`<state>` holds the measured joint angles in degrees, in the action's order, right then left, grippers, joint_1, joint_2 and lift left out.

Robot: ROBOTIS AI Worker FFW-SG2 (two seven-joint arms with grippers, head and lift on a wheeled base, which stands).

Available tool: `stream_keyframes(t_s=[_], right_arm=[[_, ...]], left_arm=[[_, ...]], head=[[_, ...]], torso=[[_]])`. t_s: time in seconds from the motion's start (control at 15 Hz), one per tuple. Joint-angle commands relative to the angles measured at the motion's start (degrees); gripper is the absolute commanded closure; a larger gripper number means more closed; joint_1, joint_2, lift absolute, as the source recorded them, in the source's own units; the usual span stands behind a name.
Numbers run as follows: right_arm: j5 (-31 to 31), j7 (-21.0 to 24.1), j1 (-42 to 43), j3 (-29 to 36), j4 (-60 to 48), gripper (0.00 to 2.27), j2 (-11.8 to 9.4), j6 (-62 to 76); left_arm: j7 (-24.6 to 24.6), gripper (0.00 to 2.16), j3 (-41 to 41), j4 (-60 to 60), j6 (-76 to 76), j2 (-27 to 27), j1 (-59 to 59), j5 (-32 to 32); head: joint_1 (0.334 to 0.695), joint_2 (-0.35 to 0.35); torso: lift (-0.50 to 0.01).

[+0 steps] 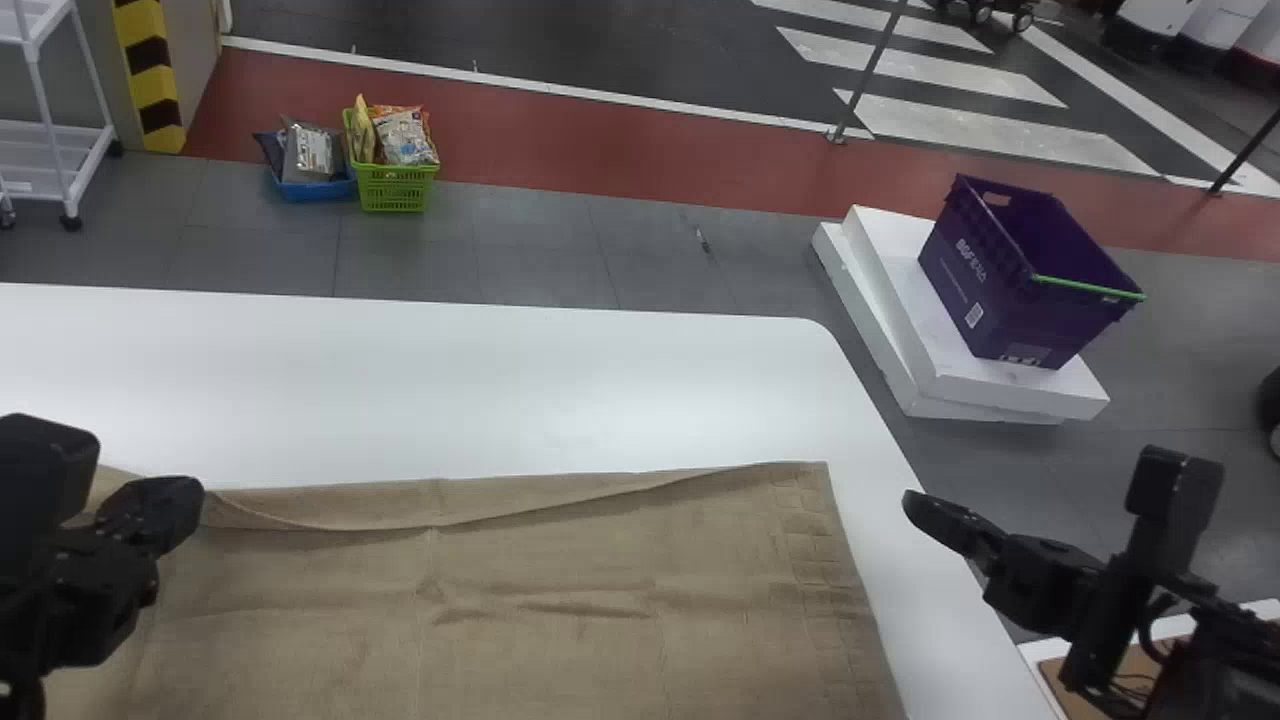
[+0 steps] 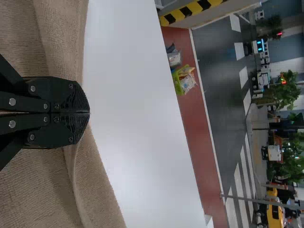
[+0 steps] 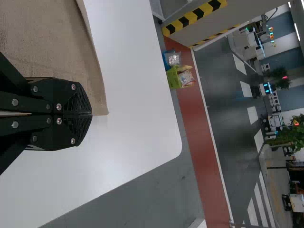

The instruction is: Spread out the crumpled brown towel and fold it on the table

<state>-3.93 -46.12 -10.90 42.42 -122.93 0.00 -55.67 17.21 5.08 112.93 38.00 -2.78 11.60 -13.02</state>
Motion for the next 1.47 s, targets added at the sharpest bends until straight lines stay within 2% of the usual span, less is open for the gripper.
stream_keyframes(t_s=[0.0,0.4,0.6,0.93,1.4], right_arm=[[-0.3,0.0,0.1,-0.1,0.5,1.78,0.1,0.2],[-0.3,-0.2,-0.4,0.1,0.4,1.78,0.1,0.2],[-0.1,-0.3,-1.3,-0.1,0.0,1.78,0.1,0.2],[-0.2,-0.4,-2.5,-1.6,-0.8,1.78,0.1,-0.5],[-0.4,-0.2,-4.0,-4.4,1.8,1.78,0.1,1.0]], left_arm=[[-0.1,1.87,-0.4,-2.8,0.1,0.1,-2.7,0.2],[-2.4,1.88,-1.4,-13.3,-4.3,0.1,-9.8,1.2],[-1.7,1.88,-3.9,-11.4,-5.2,0.1,-8.7,3.1],[2.1,1.87,-8.6,0.0,-2.4,-0.5,-2.6,5.1],[1.9,1.88,-11.8,-1.0,-3.4,-1.0,-0.9,2.7]], head=[[0.695,-0.35],[0.695,-0.32],[0.695,-0.307],[0.695,-0.281],[0.695,-0.205]], torso=[[-0.127],[-0.127],[-0.127],[-0.127],[-0.127]])
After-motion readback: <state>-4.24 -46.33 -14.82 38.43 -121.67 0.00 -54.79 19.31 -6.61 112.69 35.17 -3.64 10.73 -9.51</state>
